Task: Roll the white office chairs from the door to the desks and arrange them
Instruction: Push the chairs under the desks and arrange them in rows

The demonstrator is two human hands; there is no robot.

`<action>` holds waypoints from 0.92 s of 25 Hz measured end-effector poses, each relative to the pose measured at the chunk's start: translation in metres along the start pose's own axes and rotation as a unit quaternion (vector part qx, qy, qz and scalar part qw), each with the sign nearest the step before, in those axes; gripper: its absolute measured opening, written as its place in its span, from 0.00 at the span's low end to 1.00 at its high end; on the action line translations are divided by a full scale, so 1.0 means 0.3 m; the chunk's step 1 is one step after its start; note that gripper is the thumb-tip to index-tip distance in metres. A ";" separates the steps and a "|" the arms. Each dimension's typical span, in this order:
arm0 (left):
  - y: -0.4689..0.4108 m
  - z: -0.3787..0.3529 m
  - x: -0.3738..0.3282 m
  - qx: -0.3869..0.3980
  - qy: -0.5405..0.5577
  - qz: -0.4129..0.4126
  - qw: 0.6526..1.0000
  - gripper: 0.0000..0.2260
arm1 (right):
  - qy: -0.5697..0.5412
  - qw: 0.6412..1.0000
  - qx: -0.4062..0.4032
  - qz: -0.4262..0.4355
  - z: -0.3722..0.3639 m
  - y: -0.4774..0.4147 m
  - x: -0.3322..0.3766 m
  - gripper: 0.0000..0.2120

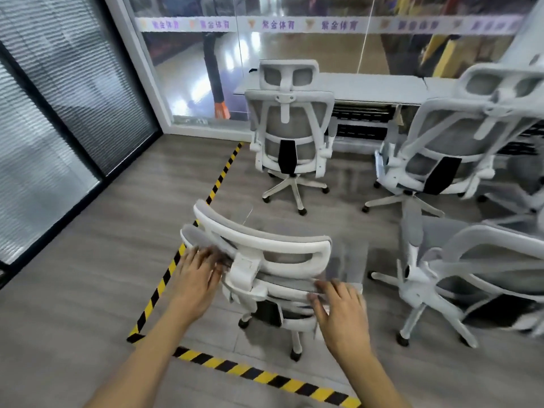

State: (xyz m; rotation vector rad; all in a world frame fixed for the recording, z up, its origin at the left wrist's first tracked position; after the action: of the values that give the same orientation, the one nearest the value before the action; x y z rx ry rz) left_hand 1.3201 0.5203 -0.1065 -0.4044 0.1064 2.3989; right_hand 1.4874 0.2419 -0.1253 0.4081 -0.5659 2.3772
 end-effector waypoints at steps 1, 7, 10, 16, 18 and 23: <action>-0.009 -0.005 0.006 -0.006 0.021 -0.013 1.000 0.25 | 0.011 1.000 -0.015 -0.013 -0.007 0.015 0.012 0.17; -0.094 -0.007 0.055 -0.019 0.111 -0.077 0.991 0.17 | 0.032 0.998 -0.001 -0.048 -0.099 0.000 0.049 0.23; -0.138 -0.024 0.066 -0.019 0.158 -0.079 0.984 0.13 | 0.031 0.998 0.004 -0.046 -0.104 -0.041 0.031 0.24; -0.373 -0.037 0.043 -0.024 0.173 -0.081 0.981 0.11 | 0.035 0.999 0.004 -0.031 -0.155 -0.277 -0.031 0.24; -0.469 -0.041 0.028 -0.029 0.173 -0.080 0.981 0.11 | 0.034 0.999 -0.008 -0.022 -0.173 -0.381 -0.056 0.23; -0.707 -0.049 -0.003 -0.051 0.154 -0.056 0.985 0.10 | 0.010 1.000 -0.015 0.000 -0.227 -0.656 -0.120 0.20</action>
State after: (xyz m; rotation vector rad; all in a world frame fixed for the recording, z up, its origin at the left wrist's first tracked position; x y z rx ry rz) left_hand 1.4628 0.6776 -0.1133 -0.8071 0.0961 2.2217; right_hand 1.6339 0.3934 -0.1418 0.3693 -0.5920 2.3661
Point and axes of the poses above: each hand's wrist, its own y-axis away from the middle knuckle, its own z-axis out of the back of the hand, x = y × z, the point moved 7 cm from there along -y, towards the middle knuckle, and after that the axes turned 10 degrees about z, right-handed, at the moved point
